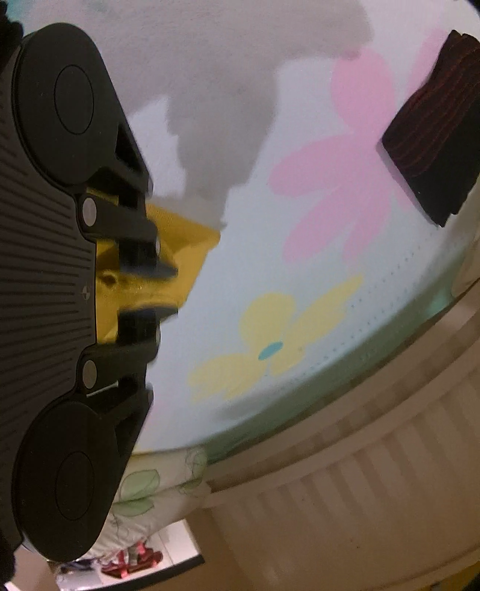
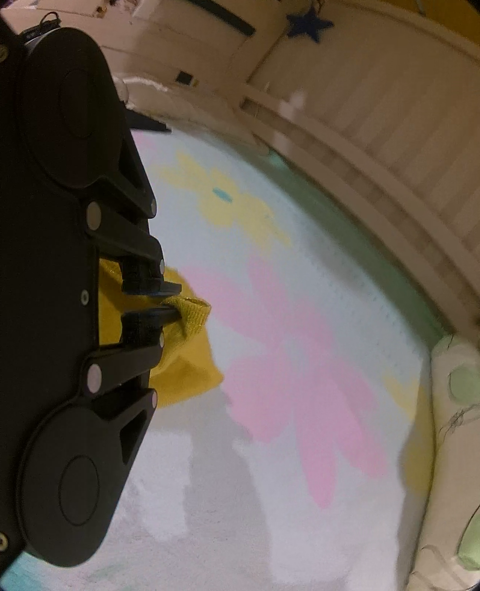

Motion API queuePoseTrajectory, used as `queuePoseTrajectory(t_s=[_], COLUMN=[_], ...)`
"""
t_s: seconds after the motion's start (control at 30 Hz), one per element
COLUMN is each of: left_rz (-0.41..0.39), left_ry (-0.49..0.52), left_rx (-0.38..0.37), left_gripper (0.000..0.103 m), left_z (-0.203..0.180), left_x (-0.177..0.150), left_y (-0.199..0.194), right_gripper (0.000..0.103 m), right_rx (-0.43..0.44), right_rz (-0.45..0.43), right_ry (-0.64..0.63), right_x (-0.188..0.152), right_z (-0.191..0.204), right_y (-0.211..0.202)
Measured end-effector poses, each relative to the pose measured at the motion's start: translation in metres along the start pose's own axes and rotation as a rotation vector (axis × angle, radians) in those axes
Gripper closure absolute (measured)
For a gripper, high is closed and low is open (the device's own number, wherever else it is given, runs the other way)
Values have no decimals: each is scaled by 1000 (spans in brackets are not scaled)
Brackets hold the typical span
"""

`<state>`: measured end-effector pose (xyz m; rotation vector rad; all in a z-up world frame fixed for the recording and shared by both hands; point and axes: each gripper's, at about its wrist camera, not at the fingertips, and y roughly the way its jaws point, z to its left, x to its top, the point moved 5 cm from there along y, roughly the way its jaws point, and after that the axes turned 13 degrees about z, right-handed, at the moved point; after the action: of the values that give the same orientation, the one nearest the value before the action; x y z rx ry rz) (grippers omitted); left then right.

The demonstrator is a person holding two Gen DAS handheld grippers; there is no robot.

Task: Fold small clothes
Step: 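Open both tools and release the folded dress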

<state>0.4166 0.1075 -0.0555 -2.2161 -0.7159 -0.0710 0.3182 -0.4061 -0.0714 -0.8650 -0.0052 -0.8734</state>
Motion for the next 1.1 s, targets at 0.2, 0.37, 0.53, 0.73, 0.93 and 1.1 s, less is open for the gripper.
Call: queuePoseTrajectory(t_s=[0.2, 0.37, 0.53, 0.73, 0.93, 1.1], left_rz=[-45, 5, 70, 157, 153, 149], left_ry=[182, 417, 568, 623, 608, 597], left_rx=[113, 213, 257, 276, 325, 330], left_gripper=[42, 31, 31, 24, 24, 22], left_z=[-15, -47, -65, -66, -60, -64], left_x=[1, -30, -78, -108, -93, -74], left_y=[-14, -12, 0, 22, 39, 57], right_gripper=[44, 28, 6, 0, 0, 0], right_rx=[-46, -129, -200, -254, -308, -352], right_rz=[-55, -102, -91, -23, 58, 82], right_ry=[-9, -155, -358, -545, -668, -664], right_x=[3, -4, -23, -56, -79, -71], right_z=[-9, 3, 32, 59, 69, 69], right_y=[-15, -32, -31, -13, 13, 37])
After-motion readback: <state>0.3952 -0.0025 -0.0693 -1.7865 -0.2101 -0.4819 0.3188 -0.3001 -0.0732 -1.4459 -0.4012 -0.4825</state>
